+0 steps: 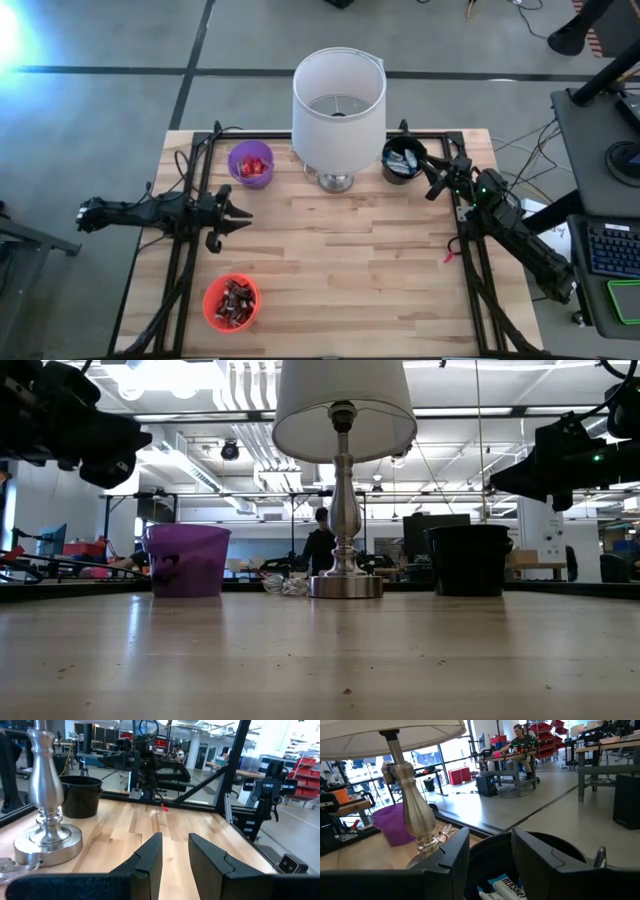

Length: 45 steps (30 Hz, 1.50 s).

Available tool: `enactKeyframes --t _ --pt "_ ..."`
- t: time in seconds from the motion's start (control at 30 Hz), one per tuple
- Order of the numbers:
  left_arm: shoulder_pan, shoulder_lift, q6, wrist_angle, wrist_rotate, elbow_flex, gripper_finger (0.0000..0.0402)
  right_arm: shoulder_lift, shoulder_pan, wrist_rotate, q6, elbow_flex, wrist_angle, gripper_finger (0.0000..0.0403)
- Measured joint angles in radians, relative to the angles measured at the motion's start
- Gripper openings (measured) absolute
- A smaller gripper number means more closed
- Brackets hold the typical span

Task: Sort candy
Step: Return to Home Position

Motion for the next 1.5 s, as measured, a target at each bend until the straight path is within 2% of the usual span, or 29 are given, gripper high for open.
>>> enactKeyframes --t 0.5,0.87,1.5 --pt "0.0 -0.039 -0.014 0.031 0.0 -0.045 0.0077 0.0 0.0 0.0 0.0 0.0 0.0 0.0137" --pt "0.0 -0.039 -0.014 0.121 0.0 -0.046 0.0077 0.0 0.0 0.0 0.0 0.0 0.0 0.0137" --pt "0.0 -0.039 -0.014 0.059 0.001 -0.047 0.0077 0.0 0.0 0.0 0.0 0.0 0.0 0.0137"
